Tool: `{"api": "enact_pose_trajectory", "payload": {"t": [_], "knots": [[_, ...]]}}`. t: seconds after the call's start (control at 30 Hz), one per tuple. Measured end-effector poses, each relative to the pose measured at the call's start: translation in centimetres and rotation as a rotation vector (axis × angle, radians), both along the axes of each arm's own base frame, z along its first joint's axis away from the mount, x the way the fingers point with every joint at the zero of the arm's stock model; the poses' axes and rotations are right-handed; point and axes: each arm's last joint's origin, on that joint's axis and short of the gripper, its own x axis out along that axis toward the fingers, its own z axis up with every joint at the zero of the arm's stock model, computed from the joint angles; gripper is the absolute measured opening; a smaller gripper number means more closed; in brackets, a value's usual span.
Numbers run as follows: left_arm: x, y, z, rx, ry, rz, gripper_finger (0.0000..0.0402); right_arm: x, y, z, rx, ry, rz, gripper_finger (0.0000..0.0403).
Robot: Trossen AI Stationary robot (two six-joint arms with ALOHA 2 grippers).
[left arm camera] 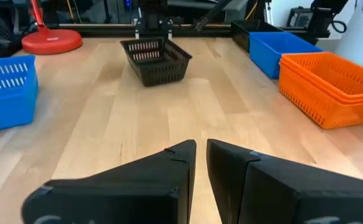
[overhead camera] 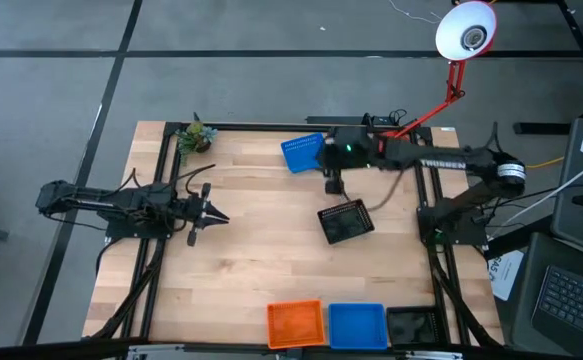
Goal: Stack baskets by color
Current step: Stack the top blue bin on the bottom blue bin
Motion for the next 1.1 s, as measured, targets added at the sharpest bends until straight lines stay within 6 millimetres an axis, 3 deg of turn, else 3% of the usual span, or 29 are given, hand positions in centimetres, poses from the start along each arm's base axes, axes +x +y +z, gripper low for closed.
{"api": "enact_pose_trajectory", "payload": {"t": [0.2, 0.47, 0.73, 1.1], "knots": [[0.0, 0.1, 0.0, 0.013, -0.005, 0.045, 0.0031, 3.1, -4.9, 1.1, 0.009, 0.181, -0.031, 0.0135], [0.0, 0.2, 0.0, 0.02, -0.004, 0.077, 0.0031, 7.5, -8.9, -2.5, 0.136, 0.483, 0.045, 0.0135], [0.0, 0.2, 0.0, 0.046, -0.002, 0.073, 0.0031, 8.3, -9.7, -5.8, 0.172, 0.583, 0.033, 0.0135], [0.0, 0.2, -0.2, 0.047, 0.015, 0.073, 0.0031, 9.6, -9.0, -8.6, 0.039, 0.697, -0.03, 0.0135]]}}
